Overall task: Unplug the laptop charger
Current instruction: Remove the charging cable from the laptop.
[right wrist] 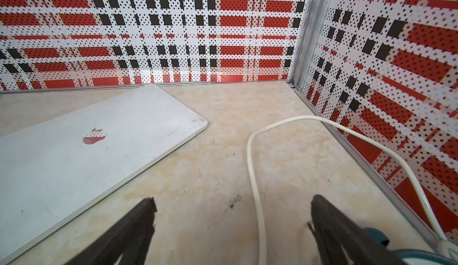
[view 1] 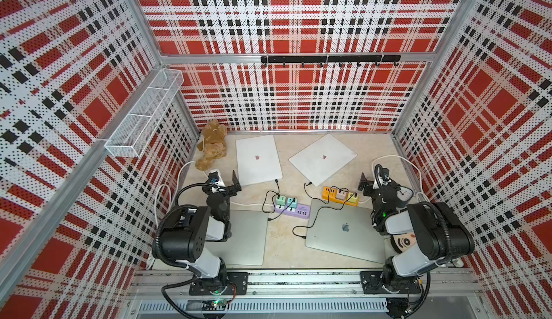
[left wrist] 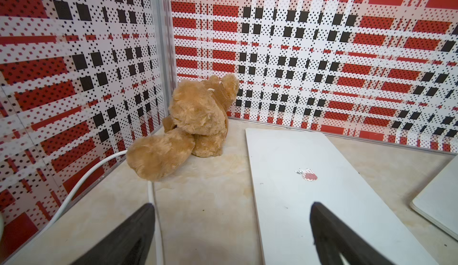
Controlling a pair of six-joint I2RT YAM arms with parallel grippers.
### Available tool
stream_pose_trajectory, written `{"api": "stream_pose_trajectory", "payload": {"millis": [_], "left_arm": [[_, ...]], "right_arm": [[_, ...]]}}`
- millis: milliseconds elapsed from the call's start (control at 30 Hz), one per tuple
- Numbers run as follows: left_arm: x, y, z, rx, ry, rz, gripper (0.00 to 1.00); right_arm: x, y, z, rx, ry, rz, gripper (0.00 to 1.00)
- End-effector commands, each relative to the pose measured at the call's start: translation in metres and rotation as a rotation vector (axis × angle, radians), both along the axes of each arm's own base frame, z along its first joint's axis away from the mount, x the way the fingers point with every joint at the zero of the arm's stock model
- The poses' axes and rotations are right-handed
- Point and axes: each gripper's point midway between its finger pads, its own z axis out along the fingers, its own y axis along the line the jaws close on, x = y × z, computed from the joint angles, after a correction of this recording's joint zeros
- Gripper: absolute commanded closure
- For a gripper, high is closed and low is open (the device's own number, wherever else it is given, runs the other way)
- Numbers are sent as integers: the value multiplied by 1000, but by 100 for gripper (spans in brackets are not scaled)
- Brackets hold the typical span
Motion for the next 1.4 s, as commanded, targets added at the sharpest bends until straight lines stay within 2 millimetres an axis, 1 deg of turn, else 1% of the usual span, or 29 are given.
{"api": "stream_pose_trajectory", "payload": {"millis": [0, 733, 800, 900, 967, 1000, 1067, 1167, 1267, 1300, 1367], "left_arm": [[1, 1, 9, 13, -27, 2, 2], [1, 1, 9, 9, -28, -12, 2], [2, -7, 9, 24, -27, -60, 1], [-4, -19, 21, 65, -47, -93, 0], [-11, -23, 34, 82, -69, -94, 0], [-15, -26, 41, 87, -76, -98, 1], [-20, -30, 54, 82, -77, -108, 1], [-25, -37, 73, 91, -67, -135, 1], [-33, -52, 94, 96, -85, -203, 3], [-36, -58, 101, 97, -89, -232, 3], [-41, -70, 112, 100, -95, -286, 5]], "right_arm": [[1, -1, 12, 3, -42, 0, 0], [1, -1, 12, 2, -41, -1, 0], [1, -1, 12, 2, -40, -2, 0], [-2, -1, 15, 1, -56, -1, 0], [-13, -1, 27, -1, -107, 4, 0], [-20, -2, 38, -1, -134, -6, 0], [-32, -8, 53, 13, -153, -48, 0], [-40, -9, 78, 51, -97, -63, 0], [-56, -17, 105, 99, -94, -128, 0], [-61, -17, 112, 131, -87, -131, 0], [-67, -11, 120, 186, -40, -100, 0]]}}
